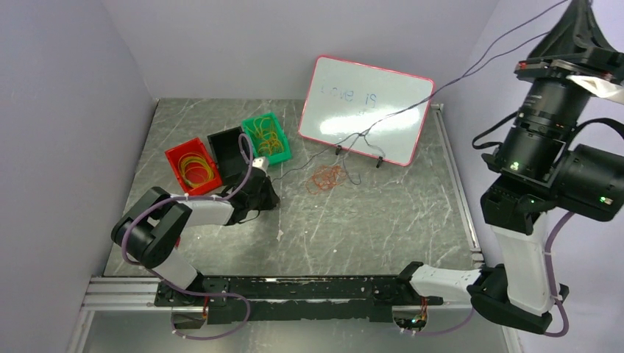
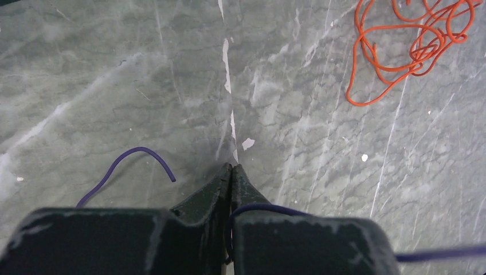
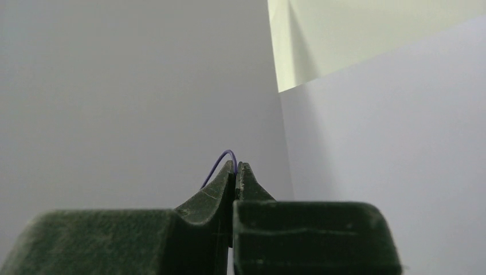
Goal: Untangle the cables
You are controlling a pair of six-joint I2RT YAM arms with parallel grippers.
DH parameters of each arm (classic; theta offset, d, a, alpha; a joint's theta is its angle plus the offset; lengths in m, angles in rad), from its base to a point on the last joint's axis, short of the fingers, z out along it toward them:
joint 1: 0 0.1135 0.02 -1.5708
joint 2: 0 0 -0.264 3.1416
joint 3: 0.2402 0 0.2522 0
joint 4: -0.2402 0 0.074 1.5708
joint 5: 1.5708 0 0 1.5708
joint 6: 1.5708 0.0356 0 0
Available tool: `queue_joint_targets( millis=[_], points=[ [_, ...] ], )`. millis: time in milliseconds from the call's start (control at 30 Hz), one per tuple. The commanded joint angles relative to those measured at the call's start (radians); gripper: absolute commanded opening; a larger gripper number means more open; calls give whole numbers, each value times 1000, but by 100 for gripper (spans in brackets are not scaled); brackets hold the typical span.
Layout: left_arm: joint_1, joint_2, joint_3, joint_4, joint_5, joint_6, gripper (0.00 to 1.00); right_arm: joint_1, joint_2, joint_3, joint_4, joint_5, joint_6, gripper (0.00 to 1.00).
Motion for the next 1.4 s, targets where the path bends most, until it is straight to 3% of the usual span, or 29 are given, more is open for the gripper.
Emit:
queue_joint_targets(
  millis=[0,333,600,800,900,1133,1367],
  points=[
    [16,22,-32,-135,-14,-8,7,-4,-31,25,50,17,-73,0],
    [78,7,-75,-192,-62,-114,7,-2,-52,50,56,27,-113,0],
    [81,-75,-81,-185,-57,-42,7,2,-76,4,-65,-13,-25,0],
    [79,-264,-59,-196,-41,107,7,2,-94,-37,-356,-107,270,0],
    [77,-387,-18,-258,-106,162,7,2,-107,-76,-470,-147,420,0],
    [77,-565,226,-497,-348,367,7,2,-187,-284,-692,-74,722,0],
    [81,-501,686,-673,-560,571,7,2,-244,-511,-930,-150,1061,0]
  ],
)
